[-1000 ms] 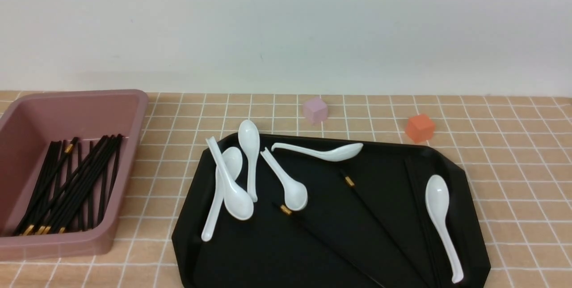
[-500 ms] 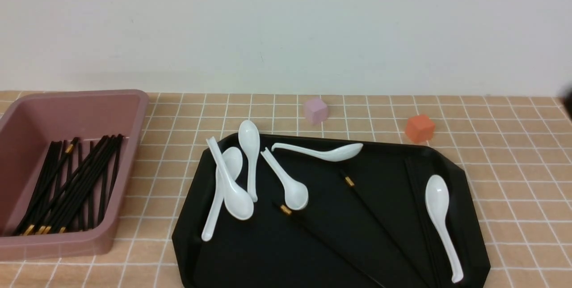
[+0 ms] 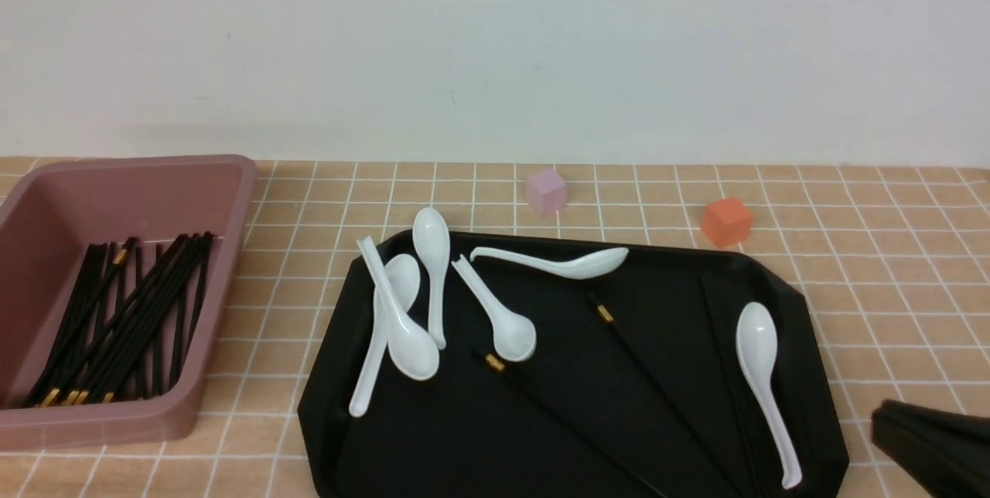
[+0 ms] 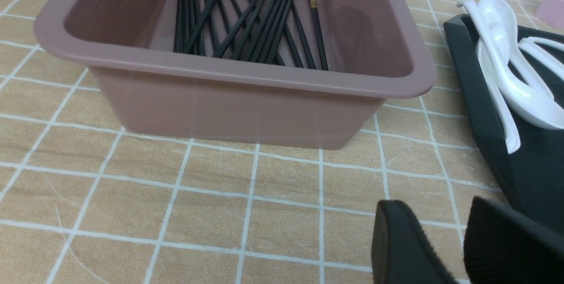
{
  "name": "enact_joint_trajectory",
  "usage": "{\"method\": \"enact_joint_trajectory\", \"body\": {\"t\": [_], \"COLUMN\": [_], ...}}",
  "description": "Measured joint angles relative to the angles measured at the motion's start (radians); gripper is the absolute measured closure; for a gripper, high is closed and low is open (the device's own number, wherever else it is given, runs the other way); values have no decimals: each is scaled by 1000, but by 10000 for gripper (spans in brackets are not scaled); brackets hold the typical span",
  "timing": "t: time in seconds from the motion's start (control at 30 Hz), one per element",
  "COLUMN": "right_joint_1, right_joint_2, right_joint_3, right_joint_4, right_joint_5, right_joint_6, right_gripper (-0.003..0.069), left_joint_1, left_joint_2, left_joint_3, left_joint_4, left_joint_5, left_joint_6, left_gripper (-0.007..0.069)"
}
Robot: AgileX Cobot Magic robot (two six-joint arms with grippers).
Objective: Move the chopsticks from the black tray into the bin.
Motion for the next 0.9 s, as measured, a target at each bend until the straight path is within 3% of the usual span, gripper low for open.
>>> {"method": "enact_joint_trajectory", "body": {"t": [0.1,0.2,0.73,0.9], "right_joint_1": [0,0,-2,-81], "right_joint_2": [0,0,-65,-203], "right_joint_3": [87,135,187,210], "right_joint_4": [1,1,1,-3], "right_joint_5": [-128,-152,-192,-128], "right_joint_6": [0,0,0,0], "right_gripper": [649,647,636,633], "left_joint_1": [0,0,0,0], "left_joint_2": [0,0,0,0], "left_joint_3": [0,0,0,0], "left_joint_4": [0,0,0,0], "left_joint_5": [0,0,0,0], "left_joint_6": [0,0,0,0], "left_gripper": [386,386,386,386]}}
